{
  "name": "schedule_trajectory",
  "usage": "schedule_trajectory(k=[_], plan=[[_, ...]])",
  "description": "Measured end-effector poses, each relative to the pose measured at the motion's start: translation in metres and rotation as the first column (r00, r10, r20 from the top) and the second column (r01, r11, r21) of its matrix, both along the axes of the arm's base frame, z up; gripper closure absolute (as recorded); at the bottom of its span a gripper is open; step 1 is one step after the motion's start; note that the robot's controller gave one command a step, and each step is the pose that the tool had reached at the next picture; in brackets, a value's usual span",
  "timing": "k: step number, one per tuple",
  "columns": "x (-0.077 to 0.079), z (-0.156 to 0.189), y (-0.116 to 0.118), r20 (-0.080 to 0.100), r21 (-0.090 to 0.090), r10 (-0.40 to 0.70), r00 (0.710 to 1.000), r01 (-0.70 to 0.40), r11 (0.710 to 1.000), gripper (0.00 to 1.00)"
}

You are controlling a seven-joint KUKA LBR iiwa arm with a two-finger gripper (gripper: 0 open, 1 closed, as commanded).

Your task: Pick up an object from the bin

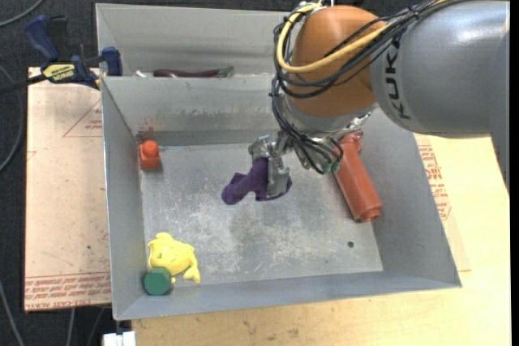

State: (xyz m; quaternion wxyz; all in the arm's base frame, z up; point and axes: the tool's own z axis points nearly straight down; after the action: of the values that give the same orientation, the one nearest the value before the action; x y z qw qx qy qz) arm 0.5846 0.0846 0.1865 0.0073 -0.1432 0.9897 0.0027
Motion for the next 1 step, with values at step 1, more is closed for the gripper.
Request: schedule_trajectory(k=[1], plan=[[-0.0001,0.0,0.0001,0.0,0.0,0.0,1.0,0.0,1.0,1.0]])
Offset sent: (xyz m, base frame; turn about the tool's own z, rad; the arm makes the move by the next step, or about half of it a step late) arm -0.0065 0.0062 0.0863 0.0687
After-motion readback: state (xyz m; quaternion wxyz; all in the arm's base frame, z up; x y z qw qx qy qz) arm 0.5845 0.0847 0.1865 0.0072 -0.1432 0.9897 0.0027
